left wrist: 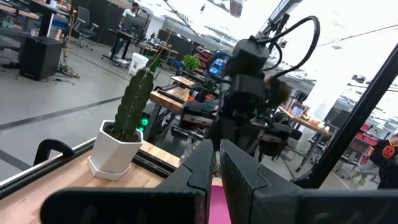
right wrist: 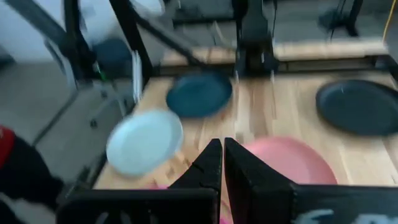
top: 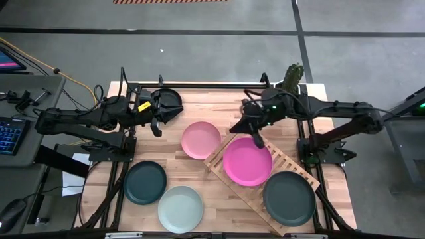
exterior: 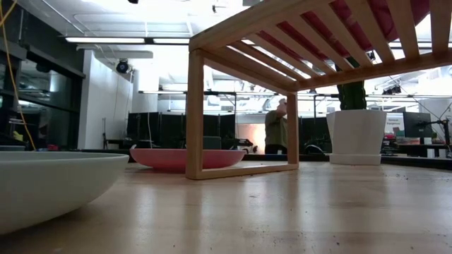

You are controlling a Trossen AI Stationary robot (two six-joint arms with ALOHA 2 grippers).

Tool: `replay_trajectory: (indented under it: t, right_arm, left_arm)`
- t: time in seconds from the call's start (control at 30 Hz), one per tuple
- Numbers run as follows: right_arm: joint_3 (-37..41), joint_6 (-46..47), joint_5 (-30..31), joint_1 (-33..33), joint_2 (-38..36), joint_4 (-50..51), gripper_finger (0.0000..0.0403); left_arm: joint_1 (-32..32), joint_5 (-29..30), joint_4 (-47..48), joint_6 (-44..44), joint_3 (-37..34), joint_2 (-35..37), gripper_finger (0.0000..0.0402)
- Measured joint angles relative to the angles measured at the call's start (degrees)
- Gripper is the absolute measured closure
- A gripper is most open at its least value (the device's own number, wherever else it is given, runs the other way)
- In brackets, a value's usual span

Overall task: Place and stack plates onto a shelf
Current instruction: Stack the light pink plate on top of the black plate on the shelf

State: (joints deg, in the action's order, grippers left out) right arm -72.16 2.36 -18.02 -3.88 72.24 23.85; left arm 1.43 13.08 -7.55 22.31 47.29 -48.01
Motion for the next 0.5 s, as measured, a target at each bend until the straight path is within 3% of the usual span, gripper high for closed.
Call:
replay_trajectory:
  t: [0.23, 0.5]
  right_arm:
    - [8.38, 6.03, -0.04, 0.00, -3.73, -17.43, 0.0403]
    - [8.55, 6.76, 0.38, 0.00, -3.66, -20.78, 0.0403]
  left_arm:
    - [0.01, 0.00, -0.02, 0.00, 0.00, 0.00, 0.0380]
    - [0.02, -0.02, -0.01, 2.94, 0.00, 0.00, 0.0380]
